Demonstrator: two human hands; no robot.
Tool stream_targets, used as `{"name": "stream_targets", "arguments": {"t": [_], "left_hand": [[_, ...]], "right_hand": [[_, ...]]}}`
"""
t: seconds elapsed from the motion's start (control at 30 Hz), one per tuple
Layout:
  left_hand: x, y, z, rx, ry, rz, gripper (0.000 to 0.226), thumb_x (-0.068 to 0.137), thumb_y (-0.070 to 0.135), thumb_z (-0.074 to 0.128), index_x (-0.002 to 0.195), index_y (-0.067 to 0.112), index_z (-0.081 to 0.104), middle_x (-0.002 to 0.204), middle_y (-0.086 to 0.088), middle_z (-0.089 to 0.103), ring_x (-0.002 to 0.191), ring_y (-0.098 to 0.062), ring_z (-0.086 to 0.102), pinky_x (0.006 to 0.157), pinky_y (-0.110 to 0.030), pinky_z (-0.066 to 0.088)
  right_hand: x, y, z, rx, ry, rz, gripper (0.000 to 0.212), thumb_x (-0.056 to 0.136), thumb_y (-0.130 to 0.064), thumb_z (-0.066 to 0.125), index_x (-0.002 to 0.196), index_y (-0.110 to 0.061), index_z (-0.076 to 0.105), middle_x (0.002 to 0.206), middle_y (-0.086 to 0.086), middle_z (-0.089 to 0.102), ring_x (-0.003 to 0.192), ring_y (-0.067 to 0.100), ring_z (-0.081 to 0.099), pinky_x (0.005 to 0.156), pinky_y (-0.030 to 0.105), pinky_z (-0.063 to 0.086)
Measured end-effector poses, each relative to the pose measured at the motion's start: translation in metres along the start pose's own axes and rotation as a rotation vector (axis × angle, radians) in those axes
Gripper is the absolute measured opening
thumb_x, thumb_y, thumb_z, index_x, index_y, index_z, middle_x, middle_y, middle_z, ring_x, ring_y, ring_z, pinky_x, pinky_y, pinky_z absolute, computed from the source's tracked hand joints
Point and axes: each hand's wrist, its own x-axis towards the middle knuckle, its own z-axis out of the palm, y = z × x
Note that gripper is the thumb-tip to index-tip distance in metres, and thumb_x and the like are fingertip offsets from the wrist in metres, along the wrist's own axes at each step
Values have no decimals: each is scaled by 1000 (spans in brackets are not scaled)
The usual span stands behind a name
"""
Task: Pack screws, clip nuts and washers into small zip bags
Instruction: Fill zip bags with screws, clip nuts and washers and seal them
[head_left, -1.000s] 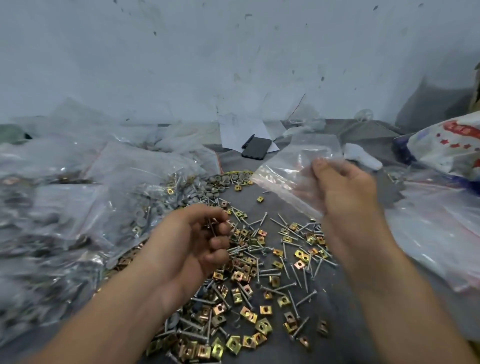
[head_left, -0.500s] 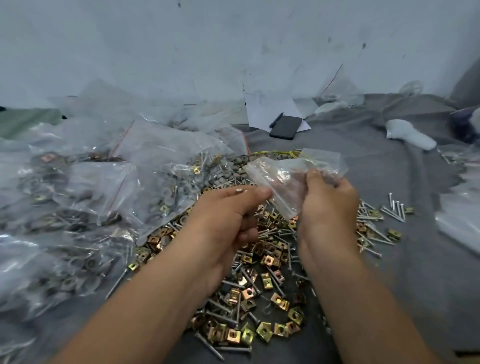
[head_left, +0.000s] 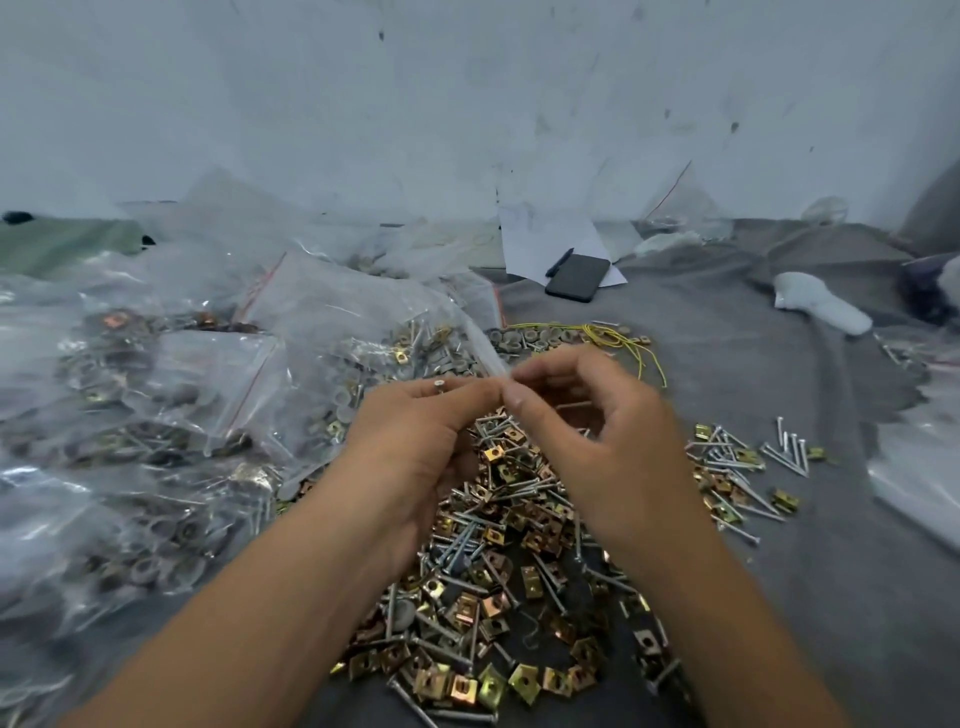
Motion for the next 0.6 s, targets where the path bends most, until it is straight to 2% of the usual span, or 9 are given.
{"name": "stream_targets", "arguments": {"t": [0.07,0.13,0.27,0.37,0.43,0.53,0.6], "left_hand": [[-1,3,-4,24,-37,-3,13,80,19,88,86,8,83,50,8,41,37,-5,33,37,-18,30],[-2,9,-7,77,-76,23,20,71,26,91,81,11,83,48,8,41,38,-6,34,37,-18,31],[-2,16,-12,265,-71,142,35,61,39,90,81,12,82,44,9,44,37,-9,34,39,-20,31],[-2,17,-14,348,-69,156,27,68,33,93,80,12,82,46,10,48,39,-10,38,41,-22,33],[-2,16,-13,396,-62,117,20,74,28,95,75,14,81,48,8,49,41,-12,40,43,-25,35],[-3,14,-13,430,-89,36,23,78,28,93,63,21,78,51,6,46,43,-13,40,47,-26,35],[-4,12,-11,438,-88,-19,28,75,31,90,57,19,72,52,6,41,42,-15,38,50,-25,34]], "right_hand": [[1,3,-2,130,-68,83,24,90,-19,80,111,-27,71,97,-8,76,94,12,73,84,36,61],[1,5,-2,172,-68,117,28,87,-14,83,110,-26,72,95,-5,77,91,13,73,83,34,62],[0,5,-1,306,-27,207,14,85,-15,83,98,-18,78,89,4,78,85,22,76,75,34,64],[-2,5,0,351,18,295,5,86,-18,82,87,-18,78,85,7,77,83,26,76,70,40,66],[-2,7,1,377,133,351,9,89,-15,80,82,-19,76,83,6,76,82,25,76,66,39,66],[-2,11,1,173,344,283,11,91,-19,79,84,-24,71,81,-1,74,76,17,75,64,38,65],[-3,10,1,-61,428,155,16,90,-23,76,87,-29,62,80,-8,70,77,6,71,65,30,61]]}}
